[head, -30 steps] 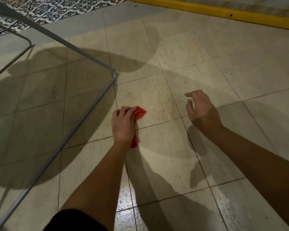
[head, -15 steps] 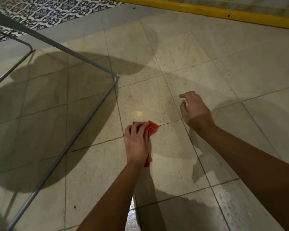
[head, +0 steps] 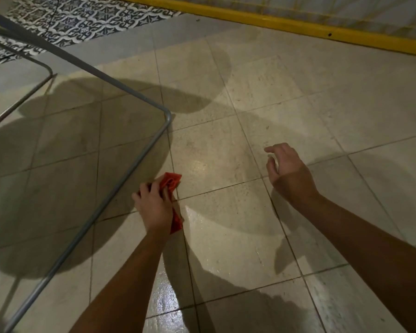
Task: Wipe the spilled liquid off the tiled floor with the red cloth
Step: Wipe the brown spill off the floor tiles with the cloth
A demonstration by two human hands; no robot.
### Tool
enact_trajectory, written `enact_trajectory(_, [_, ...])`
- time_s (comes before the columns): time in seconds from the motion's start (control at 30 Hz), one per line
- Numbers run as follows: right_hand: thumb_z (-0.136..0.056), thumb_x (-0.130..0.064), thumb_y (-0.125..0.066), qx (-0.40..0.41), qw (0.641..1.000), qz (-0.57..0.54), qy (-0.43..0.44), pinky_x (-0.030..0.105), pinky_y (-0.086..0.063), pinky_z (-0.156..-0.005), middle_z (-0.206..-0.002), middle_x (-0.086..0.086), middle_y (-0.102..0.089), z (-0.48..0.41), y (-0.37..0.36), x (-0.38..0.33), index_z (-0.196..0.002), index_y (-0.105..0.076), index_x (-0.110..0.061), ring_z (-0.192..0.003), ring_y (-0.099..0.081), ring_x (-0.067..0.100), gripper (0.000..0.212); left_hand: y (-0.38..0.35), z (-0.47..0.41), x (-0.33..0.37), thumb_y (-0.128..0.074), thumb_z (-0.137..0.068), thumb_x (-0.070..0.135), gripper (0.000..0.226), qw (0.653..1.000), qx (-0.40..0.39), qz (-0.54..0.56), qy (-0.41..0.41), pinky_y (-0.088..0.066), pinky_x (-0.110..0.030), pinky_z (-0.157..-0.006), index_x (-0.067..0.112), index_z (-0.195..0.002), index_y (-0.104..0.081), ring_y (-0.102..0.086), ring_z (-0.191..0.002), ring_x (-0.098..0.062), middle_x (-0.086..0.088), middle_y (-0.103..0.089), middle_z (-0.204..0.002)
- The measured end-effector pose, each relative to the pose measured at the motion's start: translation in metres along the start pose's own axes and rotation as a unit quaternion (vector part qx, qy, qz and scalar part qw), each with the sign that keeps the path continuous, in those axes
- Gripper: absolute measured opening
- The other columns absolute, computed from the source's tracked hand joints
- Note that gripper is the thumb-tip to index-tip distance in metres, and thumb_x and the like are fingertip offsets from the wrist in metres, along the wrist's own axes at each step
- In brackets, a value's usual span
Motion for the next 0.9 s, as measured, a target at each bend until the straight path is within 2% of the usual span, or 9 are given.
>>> enact_trajectory(0.13, [-0.088,-0.005,-0.045,-0.009,1.000,0.005,-0.005,0.036,-0.044,-0.080,-0.107,0.015,-0.057,0.007,0.004,0.002,-0.110,-0.056,-0.002,-0.098,-0.053,0.029,0.024,-0.009,0.039,0.027,-0.047,-0.091,0.014,0.032,0.999,0.001,0.030,-0.030,-0.028,-0.035,-0.100,0.014,-0.122,-0.054,-0.034,-0.115,-0.029,-0.011,-0.048,-0.124])
enact_trajectory(0.23, [-0.090,-0.007,-0.043,-0.024,1.000,0.001,-0.013,0.036,-0.043,-0.081,-0.109,0.014,-0.056,0.014,0.008,0.000,-0.113,-0.055,-0.003,-0.100,-0.052,0.028,0.026,-0.024,0.068,0.044,-0.045,-0.092,0.019,0.034,0.998,-0.044,0.034,-0.041,-0.027,-0.031,-0.102,0.018,-0.126,-0.051,-0.032,-0.115,-0.023,-0.006,-0.047,-0.126])
enact_trajectory(0.33, [-0.090,-0.007,-0.043,-0.029,0.999,0.000,-0.018,0.038,-0.045,-0.081,-0.109,0.014,-0.056,0.024,0.015,-0.004,-0.113,-0.055,-0.002,-0.100,-0.053,0.029,0.026,-0.032,0.088,0.053,-0.045,-0.093,0.024,0.036,0.995,-0.076,0.008,-0.061,-0.032,-0.033,-0.102,0.021,-0.129,-0.048,-0.034,-0.111,-0.021,-0.003,-0.047,-0.128])
enact_trajectory(0.5, [-0.090,-0.010,-0.044,-0.088,0.996,-0.004,-0.010,0.036,-0.044,-0.087,-0.114,0.011,-0.056,0.052,0.016,-0.026,-0.115,-0.055,-0.005,-0.104,-0.053,0.025,0.028,-0.021,0.108,0.064,-0.040,-0.094,0.030,0.041,0.979,-0.170,0.037,-0.111,-0.024,-0.030,-0.107,0.022,-0.135,-0.038,-0.028,-0.124,-0.016,0.002,-0.040,-0.137])
enact_trajectory(0.6, [-0.089,-0.009,-0.045,-0.099,0.995,0.003,0.006,0.038,-0.046,-0.085,-0.114,0.011,-0.057,0.060,0.023,-0.045,-0.114,-0.056,-0.004,-0.104,-0.054,0.026,0.027,-0.004,0.109,0.050,-0.043,-0.093,0.032,0.047,0.986,-0.155,0.018,-0.062,-0.026,-0.034,-0.108,0.017,-0.137,-0.034,-0.028,-0.127,-0.020,-0.005,-0.038,-0.137])
enact_trajectory(0.7, [-0.090,-0.011,-0.044,-0.095,0.995,0.010,0.011,0.038,-0.048,-0.082,-0.115,0.008,-0.056,0.057,0.036,-0.058,-0.114,-0.055,-0.006,-0.104,-0.054,0.023,0.027,-0.004,0.118,0.039,-0.048,-0.089,0.041,0.058,0.984,-0.174,-0.045,-0.016,-0.032,-0.036,-0.106,0.013,-0.137,-0.031,-0.033,-0.123,-0.025,-0.009,-0.040,-0.130])
enact_trajectory(0.9, [-0.091,-0.012,-0.042,-0.077,0.997,0.018,0.022,0.035,-0.046,-0.084,-0.117,0.005,-0.054,0.051,0.055,-0.070,-0.117,-0.054,-0.008,-0.107,-0.051,0.020,0.029,-0.002,0.115,0.047,-0.054,-0.087,0.018,0.033,0.990,-0.141,0.004,0.014,-0.042,-0.033,-0.095,0.011,-0.117,-0.045,-0.045,-0.108,-0.022,-0.008,-0.048,-0.116])
Point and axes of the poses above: each hand's wrist, its own z-axis away from the middle knuckle, its own y-axis out of the back of the hand, x = y × z, the point moved 7 cm from there along -z, towards the middle knuckle
